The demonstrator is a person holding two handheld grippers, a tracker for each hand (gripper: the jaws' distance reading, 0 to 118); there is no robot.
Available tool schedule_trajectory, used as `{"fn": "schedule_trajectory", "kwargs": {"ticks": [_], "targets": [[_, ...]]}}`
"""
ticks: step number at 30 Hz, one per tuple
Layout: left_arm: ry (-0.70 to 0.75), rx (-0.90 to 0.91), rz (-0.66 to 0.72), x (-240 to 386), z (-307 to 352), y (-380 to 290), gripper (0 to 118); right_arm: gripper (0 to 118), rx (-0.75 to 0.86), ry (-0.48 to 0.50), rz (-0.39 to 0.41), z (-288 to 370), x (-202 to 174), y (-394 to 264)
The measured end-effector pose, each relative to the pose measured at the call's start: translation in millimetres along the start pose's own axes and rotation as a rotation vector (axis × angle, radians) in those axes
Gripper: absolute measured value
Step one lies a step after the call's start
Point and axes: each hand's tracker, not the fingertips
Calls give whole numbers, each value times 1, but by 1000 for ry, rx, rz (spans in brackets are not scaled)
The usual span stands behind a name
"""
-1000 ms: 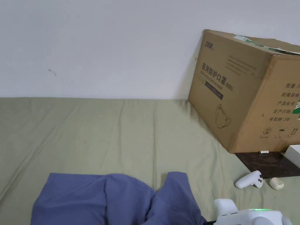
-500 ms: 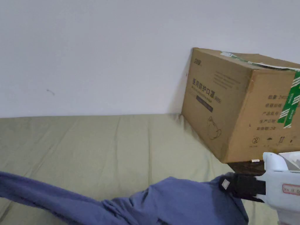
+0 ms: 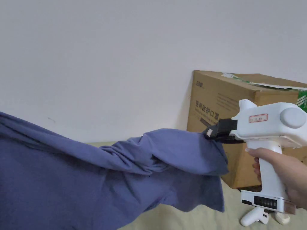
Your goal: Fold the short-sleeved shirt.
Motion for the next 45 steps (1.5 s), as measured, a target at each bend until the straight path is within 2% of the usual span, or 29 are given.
{"fn": "schedule_trajectory", "kwargs": {"ticks": [4, 7, 11, 13, 17, 21, 24, 29, 32, 36, 38, 39, 40, 41, 42, 43, 44, 45], "targets": [[39, 89, -25, -7, -16, -6, 7, 5, 18, -2, -15, -51, -2, 10], [59, 73, 34, -23, -27, -27, 7, 5, -31, -17, -60, -97, 7, -5], [69, -121, 187, -46, -33, -99, 7, 5, -142, -47, -136, -154, 40, -64], [108, -269, 245, -77, -48, -152, 7, 5, -251, -77, -202, -185, 72, -104], [141, -508, 367, -107, -35, -247, 7, 5, -411, -105, -261, -199, 113, -180], [160, -634, 360, -105, 2, -289, 7, 5, -457, -152, -256, -171, 139, -219], [126, -645, 397, -106, 32, -287, 7, 5, -417, -115, -349, -139, 157, -225], [83, -658, 343, -83, 80, -262, 7, 5, -434, -146, -308, -79, 149, -236], [74, -680, 294, -61, 94, -246, 7, 5, -493, -174, -239, -51, 149, -246], [62, -750, 267, -50, 75, -249, 7, 5, -545, -211, -191, -31, 142, -266], [76, -784, 258, -48, 58, -258, 7, 5, -542, -218, -192, -29, 140, -273], [74, -800, 259, -49, 49, -263, 7, 9, -532, -227, -201, -29, 139, -277], [83, -836, 270, -55, 37, -268, 14, 30, -512, -226, -227, -27, 136, -279], [91, -858, 272, -55, 31, -271, 34, 66, -495, -236, -252, -25, 131, -280], [90, -843, 272, -55, 28, -273, 71, 99, -496, -271, -257, -23, 128, -281], [87, -843, 278, -54, 26, -275, 95, 103, -491, -293, -254, -19, 124, -282], [77, -844, 285, -53, 24, -276, 105, 103, -452, -294, -255, -13, 120, -279], [65, -838, 290, -51, 25, -274, 104, 103, -423, -295, -255, -7, 115, -276]]}}
